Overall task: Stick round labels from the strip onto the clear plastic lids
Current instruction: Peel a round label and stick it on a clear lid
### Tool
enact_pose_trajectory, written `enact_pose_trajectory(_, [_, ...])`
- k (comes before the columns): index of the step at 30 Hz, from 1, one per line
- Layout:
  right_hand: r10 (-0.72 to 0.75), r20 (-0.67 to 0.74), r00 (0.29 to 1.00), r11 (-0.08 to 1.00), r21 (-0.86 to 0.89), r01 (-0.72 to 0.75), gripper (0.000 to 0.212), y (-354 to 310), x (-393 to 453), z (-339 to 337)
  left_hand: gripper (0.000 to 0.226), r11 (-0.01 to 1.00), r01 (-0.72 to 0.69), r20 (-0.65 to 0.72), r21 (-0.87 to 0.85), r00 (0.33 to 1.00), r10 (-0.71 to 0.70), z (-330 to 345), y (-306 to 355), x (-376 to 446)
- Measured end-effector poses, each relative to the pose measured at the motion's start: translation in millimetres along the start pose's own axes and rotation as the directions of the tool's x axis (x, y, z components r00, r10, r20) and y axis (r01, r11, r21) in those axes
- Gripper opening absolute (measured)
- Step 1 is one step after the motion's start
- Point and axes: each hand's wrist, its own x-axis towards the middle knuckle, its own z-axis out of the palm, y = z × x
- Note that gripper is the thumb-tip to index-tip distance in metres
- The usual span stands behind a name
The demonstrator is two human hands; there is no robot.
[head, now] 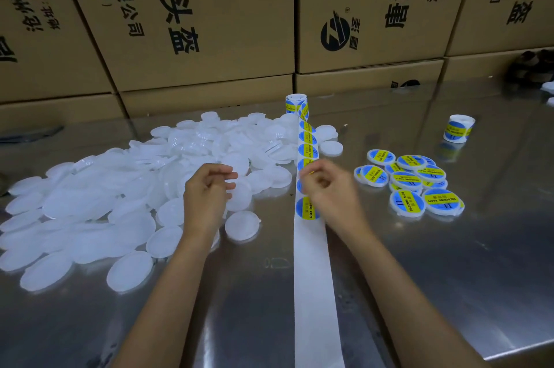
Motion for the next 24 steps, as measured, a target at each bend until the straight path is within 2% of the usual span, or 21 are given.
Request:
enact_pose_trajectory(1, [-0.108, 0.13, 0.986, 0.986, -0.115, 0.124, 0.005, -0.4, -7.6, 10.9, 0.029, 1.0, 0.013, -0.004, -0.014, 1.0, -0.013, -0.9, -0.3, 0.6])
enact_pose_trajectory(3, [-0.254, 0.393, 0.884, 0.884, -0.278, 0.377, 0.013, 2.8, -18.7, 29.0, 0.03, 0.999, 0.034, -0.009, -0.036, 0.999, -0.034, -2.6, 0.5, 1.0])
enact_pose_trajectory(5, [-0.277, 0.559, 0.781, 0.782, -0.341, 0.521, 0.029, 8.3, -22.6, 39.3, 0.029, 0.997, 0.043, -0.003, -0.066, 0.999, -0.043, -3.5, 2.1, 0.9])
enact_pose_trajectory(7, [-0.268, 0.6, 0.754, 0.765, -0.343, 0.545, 0.031, 11.7, -22.2, 41.9, 0.029, 0.995, 0.043, 0.012, -0.095, 0.999, -0.042, -4.1, 3.6, 0.6])
enact_pose_trajectory(11, [-0.287, 0.572, 0.769, 0.769, -0.341, 0.541, 0.018, 14.2, -19.9, 41.0, 0.026, 0.992, 0.055, 0.043, -0.11, 0.998, -0.05, -2.1, 7.2, -1.5])
enact_pose_trajectory(13, [-0.245, 0.516, 0.821, 0.857, -0.281, 0.433, 0.011, 10.4, -19.0, 40.9, 0.024, 0.988, 0.079, 0.074, -0.133, 0.995, -0.069, -0.7, 11.4, -4.0])
enact_pose_trajectory(15, [-0.167, 0.395, 0.903, 0.959, -0.148, 0.242, 0.01, 5.3, -16.2, 37.4, 0.024, 0.974, 0.12, 0.139, -0.19, 0.986, -0.095, 0.3, 15.8, -6.5])
enact_pose_trajectory(17, [-0.067, 0.278, 0.958, 0.998, 0.013, 0.066, 0.012, 0.8, -11.1, 30.8, 0.025, 0.962, 0.178, 0.224, -0.208, 0.966, -0.13, 2.2, 18.7, -9.2])
enact_pose_trajectory(20, [0.145, 0.227, 0.963, 0.931, 0.299, -0.21, 0.014, -5.3, -6.3, 21.6, 0.028, 0.901, 0.332, 0.435, -0.281, 0.881, -0.189, 9.8, 20.6, -15.0])
enact_pose_trajectory(22, [0.214, 0.239, 0.947, 0.874, 0.385, -0.295, 0.015, -5.9, -5.4, 18.5, 0.032, 0.832, 0.427, 0.546, -0.353, 0.817, -0.188, 15.4, 20.8, -19.2])
enact_pose_trajectory(24, [0.23, 0.245, 0.942, 0.857, 0.408, -0.315, 0.016, -5.5, -5.4, 17.4, 0.032, 0.812, 0.434, 0.578, -0.39, 0.802, -0.151, 18.3, 19.9, -21.1])
